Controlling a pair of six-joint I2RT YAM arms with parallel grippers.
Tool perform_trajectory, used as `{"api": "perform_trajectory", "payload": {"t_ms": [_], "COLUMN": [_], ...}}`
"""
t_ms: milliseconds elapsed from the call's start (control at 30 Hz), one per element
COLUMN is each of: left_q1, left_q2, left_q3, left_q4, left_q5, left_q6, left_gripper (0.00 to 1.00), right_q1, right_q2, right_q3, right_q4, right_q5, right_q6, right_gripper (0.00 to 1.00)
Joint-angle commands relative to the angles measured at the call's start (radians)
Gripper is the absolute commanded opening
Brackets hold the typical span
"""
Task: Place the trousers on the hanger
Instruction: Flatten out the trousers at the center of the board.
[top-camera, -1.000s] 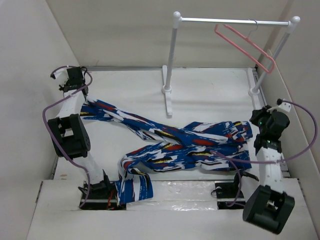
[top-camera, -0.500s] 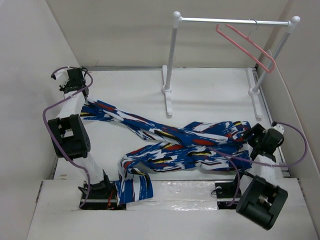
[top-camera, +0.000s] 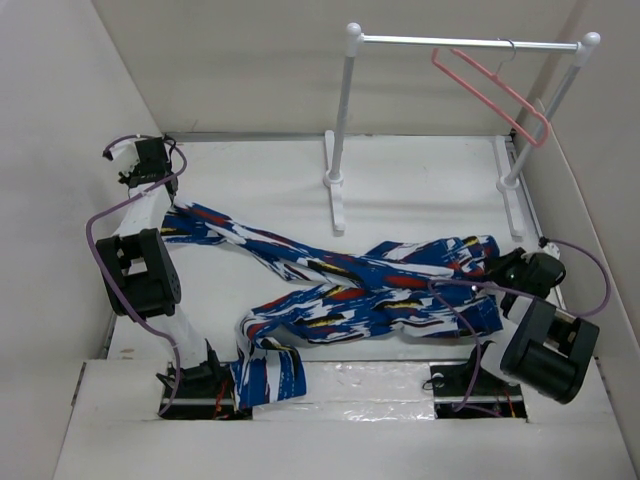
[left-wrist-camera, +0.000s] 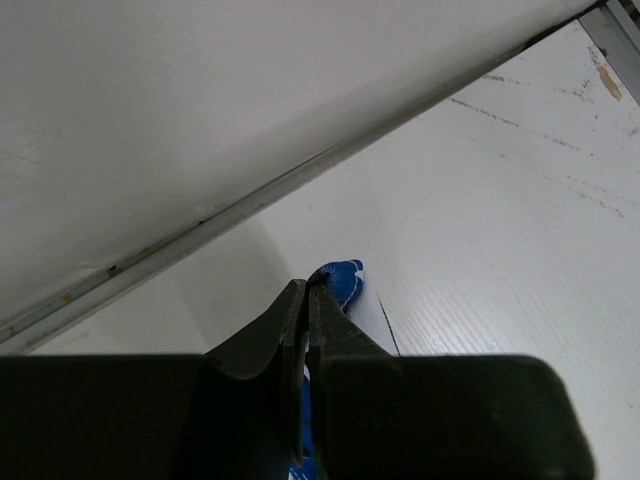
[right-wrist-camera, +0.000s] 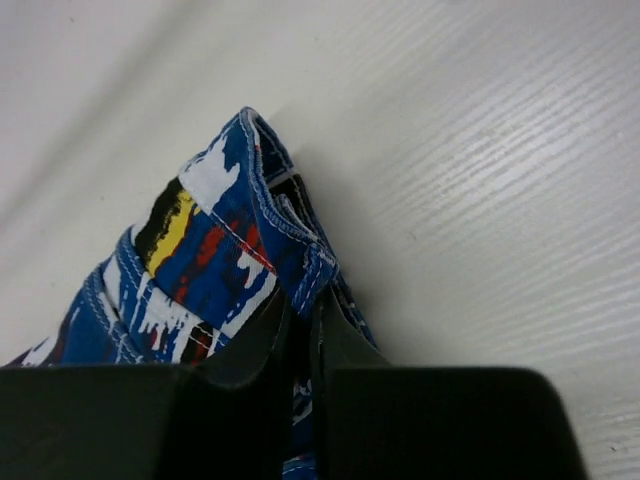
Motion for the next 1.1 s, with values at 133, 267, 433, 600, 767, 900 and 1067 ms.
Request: {"api": "perform_trajectory", "payload": {"t_ms": [133, 267, 433, 600, 767, 900, 1067], "left_q1": [0.001, 0.001, 0.01, 0.01, 0.01, 0.03, 0.03], "left_q2": [-0.047, -0.045, -0.048, -0.089, -0.172, -0.185, -0.045], "left_q3": [0.011, 0.045, 0.039, -0.014, -0.073, -0.091, 0.044], "left_q4": [0.026, 0.015, 0.024, 0.076, 0.178, 0.213, 0.092], "left_q5": [-0.065, -0.082, -0.117, -0.171, -0.203, -0.119, -0.054], "left_q6": [0.022, 0.023, 0.017, -0.007, -0.033, -0.039, -0.069], "left_gripper": [0.0, 0.0, 0.0, 0.0, 0.0, 0.0, 0.0], "right_q1": [0.093, 0.185, 0.237, 0.237, 0.237, 0.179, 0.177], "right_q2": [-0.299, -0.48, -0.245, 0.007, 0.225, 0.331, 0.21], "right_q3": [0.058, 0.167, 0.34, 0.499, 0.643, 0.731, 0.551], "right_q4": [-0.149, -0.3, -0.326, -0.269, -0.249, -0.244, -0.128], "right_q5": [0.111, 0.311, 0.363, 0.367, 0.327, 0.163, 0.089], "right_q6": [-0.031, -0.056, -0.08, -0.034, 0.004, 0.024, 0.003], "right_gripper": [0.0, 0.0, 0.0, 0.0, 0.01, 0.18, 0.75]}}
